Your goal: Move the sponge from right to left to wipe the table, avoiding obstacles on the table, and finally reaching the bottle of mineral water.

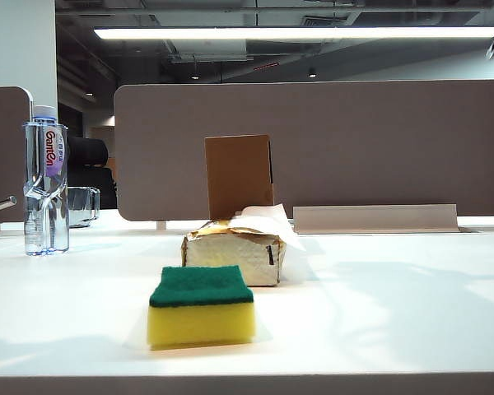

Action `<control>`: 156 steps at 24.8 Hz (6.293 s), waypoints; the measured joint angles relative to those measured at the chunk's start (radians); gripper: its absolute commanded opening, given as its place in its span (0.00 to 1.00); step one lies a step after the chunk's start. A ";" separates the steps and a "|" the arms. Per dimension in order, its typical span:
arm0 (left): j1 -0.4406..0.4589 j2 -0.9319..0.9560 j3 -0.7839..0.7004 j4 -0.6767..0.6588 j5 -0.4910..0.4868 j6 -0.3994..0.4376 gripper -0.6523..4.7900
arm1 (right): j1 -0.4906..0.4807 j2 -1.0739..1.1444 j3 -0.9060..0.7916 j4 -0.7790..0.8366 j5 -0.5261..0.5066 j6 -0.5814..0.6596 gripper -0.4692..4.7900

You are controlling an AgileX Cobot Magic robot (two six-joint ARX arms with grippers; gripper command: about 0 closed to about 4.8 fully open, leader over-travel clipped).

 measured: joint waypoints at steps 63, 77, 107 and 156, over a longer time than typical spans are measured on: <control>-0.042 0.330 0.000 -0.058 -0.054 -0.089 0.96 | 0.001 -0.719 -0.026 -1.032 -0.351 0.029 0.47; -0.228 0.619 0.000 0.259 -0.070 -0.142 0.96 | 0.003 -0.719 -0.026 -1.032 -0.351 0.029 0.47; -0.444 1.090 0.002 0.674 -0.152 -0.294 0.97 | 0.003 -0.720 -0.026 -1.032 -0.363 0.047 0.47; -0.476 1.180 0.008 0.740 -0.312 -0.383 0.11 | 0.003 -0.720 -0.026 -1.032 -0.376 0.048 0.47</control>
